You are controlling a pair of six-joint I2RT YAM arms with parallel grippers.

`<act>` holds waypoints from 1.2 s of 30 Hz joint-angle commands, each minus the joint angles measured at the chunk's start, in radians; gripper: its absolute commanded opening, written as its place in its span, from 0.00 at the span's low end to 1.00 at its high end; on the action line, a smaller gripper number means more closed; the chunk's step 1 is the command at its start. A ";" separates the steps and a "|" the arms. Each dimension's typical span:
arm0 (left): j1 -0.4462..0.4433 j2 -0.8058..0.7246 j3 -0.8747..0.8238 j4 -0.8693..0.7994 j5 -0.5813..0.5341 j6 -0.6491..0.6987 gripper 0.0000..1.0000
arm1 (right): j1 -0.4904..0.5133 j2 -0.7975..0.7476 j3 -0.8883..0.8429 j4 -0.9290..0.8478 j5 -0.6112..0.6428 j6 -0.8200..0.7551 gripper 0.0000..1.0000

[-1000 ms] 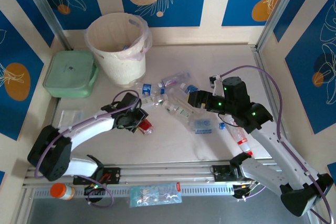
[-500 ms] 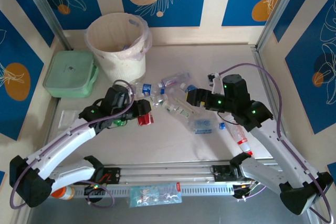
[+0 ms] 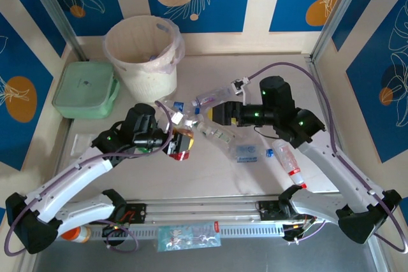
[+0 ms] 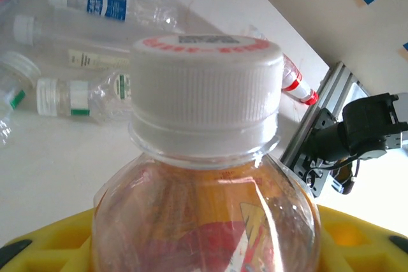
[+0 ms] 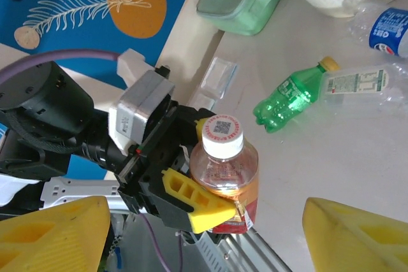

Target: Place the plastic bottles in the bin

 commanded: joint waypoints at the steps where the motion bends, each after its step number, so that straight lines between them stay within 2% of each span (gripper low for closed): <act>1: -0.009 -0.030 0.084 -0.002 -0.064 0.152 0.45 | 0.001 -0.017 0.017 0.007 0.018 -0.017 0.79; 5: -0.003 0.016 0.203 -0.050 -0.228 0.294 0.43 | -0.014 -0.027 0.004 0.004 0.024 -0.017 0.79; 7: 0.018 0.065 0.279 -0.060 -0.266 0.337 0.42 | -0.020 -0.034 0.000 0.001 0.034 -0.021 0.79; 12: 0.093 0.234 0.502 -0.079 -0.326 0.347 0.40 | -0.031 -0.060 -0.004 -0.026 0.069 -0.047 0.79; 14: 0.125 0.293 0.568 -0.061 -0.388 0.322 0.39 | -0.037 -0.065 0.001 -0.045 0.090 -0.065 0.79; 18: 0.261 0.405 0.687 0.005 -0.426 0.174 0.38 | -0.047 -0.081 0.017 -0.092 0.166 -0.104 0.79; 22: 0.354 0.525 0.821 0.033 -0.494 0.108 0.42 | -0.054 -0.095 0.039 -0.140 0.191 -0.139 0.79; 28: 0.454 0.708 1.036 0.018 -0.509 0.019 0.43 | -0.085 -0.129 0.025 -0.168 0.188 -0.141 0.80; 34: 0.499 0.869 1.199 -0.011 -0.523 -0.043 0.44 | -0.135 -0.148 0.012 -0.165 0.140 -0.123 0.80; 36: 0.513 0.913 1.230 -0.030 -0.513 -0.092 0.47 | -0.150 -0.149 0.018 -0.176 0.136 -0.130 0.80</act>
